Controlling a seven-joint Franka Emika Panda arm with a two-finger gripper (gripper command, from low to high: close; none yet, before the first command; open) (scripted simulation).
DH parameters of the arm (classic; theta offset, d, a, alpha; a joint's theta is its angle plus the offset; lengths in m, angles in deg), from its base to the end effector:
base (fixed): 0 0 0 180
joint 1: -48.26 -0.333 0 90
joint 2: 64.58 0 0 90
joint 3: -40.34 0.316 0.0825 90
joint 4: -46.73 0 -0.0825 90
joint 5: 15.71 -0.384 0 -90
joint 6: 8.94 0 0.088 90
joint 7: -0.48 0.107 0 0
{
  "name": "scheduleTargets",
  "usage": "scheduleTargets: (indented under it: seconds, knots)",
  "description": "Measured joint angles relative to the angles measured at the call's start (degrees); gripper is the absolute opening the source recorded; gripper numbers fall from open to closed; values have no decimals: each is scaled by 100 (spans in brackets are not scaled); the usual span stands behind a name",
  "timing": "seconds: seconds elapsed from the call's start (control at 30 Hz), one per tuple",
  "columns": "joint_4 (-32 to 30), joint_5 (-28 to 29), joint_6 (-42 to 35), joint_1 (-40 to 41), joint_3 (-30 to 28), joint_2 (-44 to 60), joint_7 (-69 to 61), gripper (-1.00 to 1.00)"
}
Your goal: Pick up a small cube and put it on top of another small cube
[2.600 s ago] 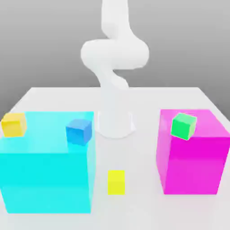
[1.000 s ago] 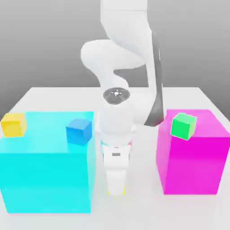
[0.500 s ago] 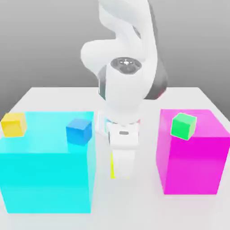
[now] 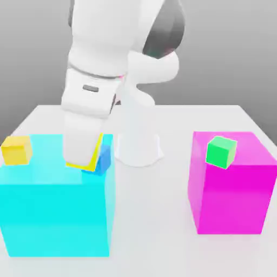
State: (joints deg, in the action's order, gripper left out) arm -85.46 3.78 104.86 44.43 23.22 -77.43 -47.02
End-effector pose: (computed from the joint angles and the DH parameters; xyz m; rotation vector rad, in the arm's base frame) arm 0.4475 -0.1300 0.4253 2.7575 1.1043 -0.3078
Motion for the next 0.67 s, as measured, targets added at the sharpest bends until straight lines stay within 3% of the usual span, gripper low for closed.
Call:
scheduleTargets:
  seconds: [0.2, 0.33, 0.47, 0.5, 0.67]
  knots:
    - [94, -216, -336, 409, -776, -555, -1320, -100]
    - [-205, -510, -31, 533, -1316, -905, -2086, -100]
    - [-714, -624, 777, 537, -1659, -723, -2378, -100]
    - [-850, -639, 1008, 529, -1717, -627, -2407, 100]
    - [-850, -638, 1007, 529, -1717, -627, -2407, 100]
